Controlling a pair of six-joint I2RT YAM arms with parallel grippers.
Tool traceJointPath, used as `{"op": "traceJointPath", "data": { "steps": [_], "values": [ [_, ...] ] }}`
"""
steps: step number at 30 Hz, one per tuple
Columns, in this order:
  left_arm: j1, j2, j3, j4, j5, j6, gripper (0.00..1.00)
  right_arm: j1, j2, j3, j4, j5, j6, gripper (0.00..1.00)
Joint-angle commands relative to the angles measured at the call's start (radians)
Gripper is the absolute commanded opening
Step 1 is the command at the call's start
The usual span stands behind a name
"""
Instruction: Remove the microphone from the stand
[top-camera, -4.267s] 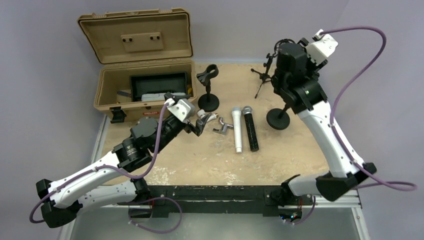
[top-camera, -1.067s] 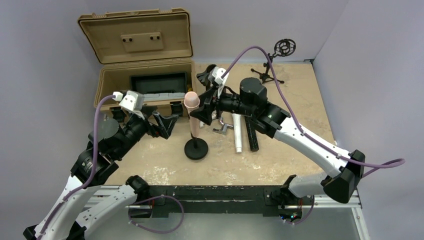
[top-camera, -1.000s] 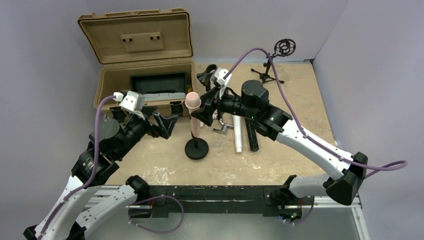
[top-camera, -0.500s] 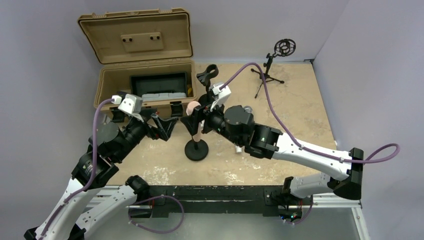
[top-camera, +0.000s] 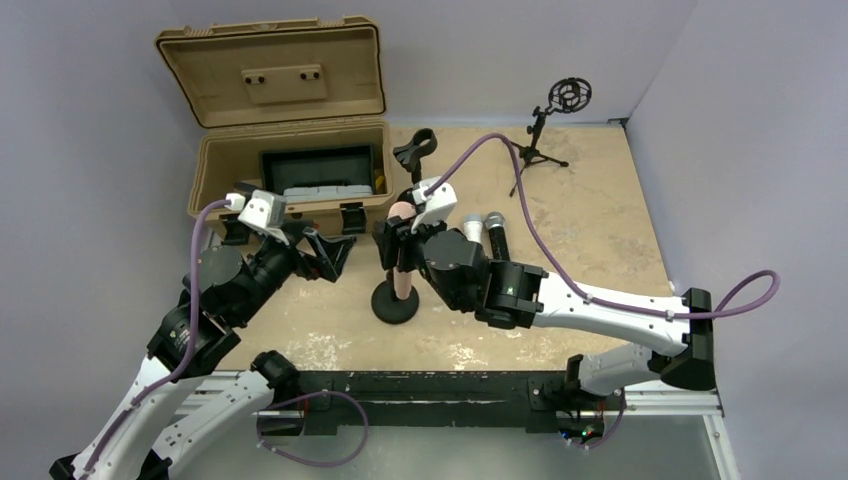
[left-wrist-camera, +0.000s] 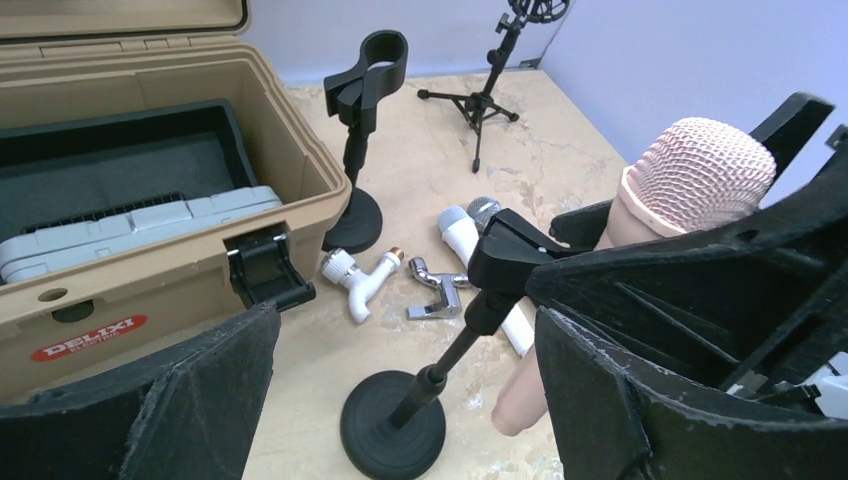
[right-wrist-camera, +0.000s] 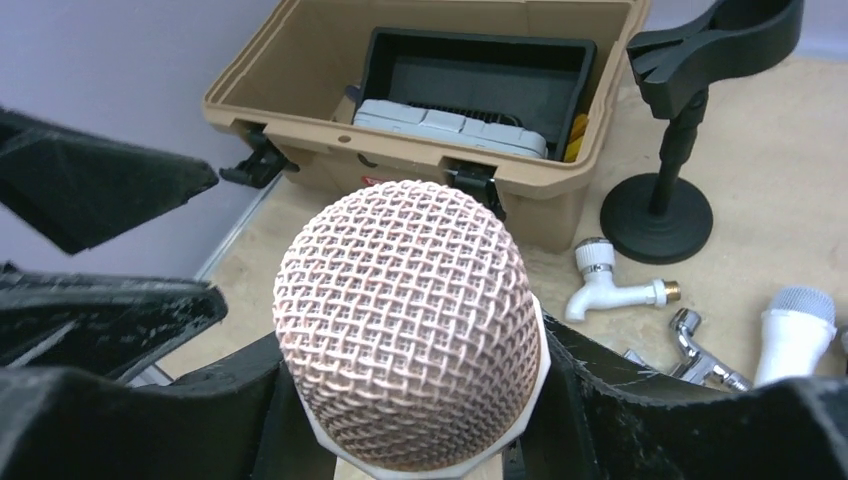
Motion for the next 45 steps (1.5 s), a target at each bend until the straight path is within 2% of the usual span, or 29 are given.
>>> {"op": "traceJointPath", "data": {
  "steps": [1,4,6,9,14,16,19,23,31,34,36,38,42,45],
  "values": [
    [0.005,-0.003,-0.03,0.034,0.043,0.008,0.95,-0.001,-0.09,-0.113,0.237,-0.153,-0.292,0.42],
    [0.005,-0.003,-0.068,0.098,0.16,0.045,0.95,-0.051,-0.152,-0.19,0.356,-0.403,-0.469,0.35],
    [0.005,-0.006,-0.087,0.14,0.218,0.045,0.96,-0.176,-0.194,-0.212,0.389,-0.625,-0.522,0.28],
    [0.009,-0.004,-0.118,0.223,0.373,0.067,0.96,-0.328,-0.224,-0.217,0.399,-0.963,-0.591,0.28],
    [0.014,0.016,-0.156,0.318,0.536,0.095,0.98,-0.367,-0.115,-0.126,0.243,-1.168,-0.738,0.24],
    [0.018,0.027,-0.172,0.349,0.571,0.12,0.98,-0.382,-0.081,-0.105,0.194,-1.23,-0.764,0.24],
    [0.023,0.069,-0.156,0.323,0.594,0.178,0.98,-0.387,-0.073,-0.114,0.189,-1.245,-0.771,0.24],
    [0.029,0.099,-0.126,0.267,0.593,0.249,0.98,-0.392,-0.109,-0.144,0.215,-1.24,-0.733,0.25],
    [0.035,0.061,-0.117,0.29,0.619,0.283,0.98,-0.396,-0.176,-0.209,0.315,-1.371,-0.658,0.21],
    [0.038,0.042,-0.171,0.394,0.632,0.235,0.96,-0.416,-0.167,-0.226,0.342,-1.416,-0.651,0.16],
    [0.044,0.016,-0.235,0.527,0.626,0.214,0.97,-0.439,-0.165,-0.234,0.369,-1.465,-0.633,0.16],
    [0.059,0.027,-0.275,0.591,0.64,0.228,0.99,-0.457,-0.167,-0.247,0.402,-1.491,-0.608,0.17],
    [0.095,0.095,-0.301,0.683,0.822,0.249,0.99,-0.494,-0.162,-0.256,0.432,-1.548,-0.575,0.2],
    [0.099,0.135,-0.325,0.764,0.875,0.269,1.0,-0.513,-0.158,-0.268,0.439,-1.576,-0.561,0.2]
  ]
}}
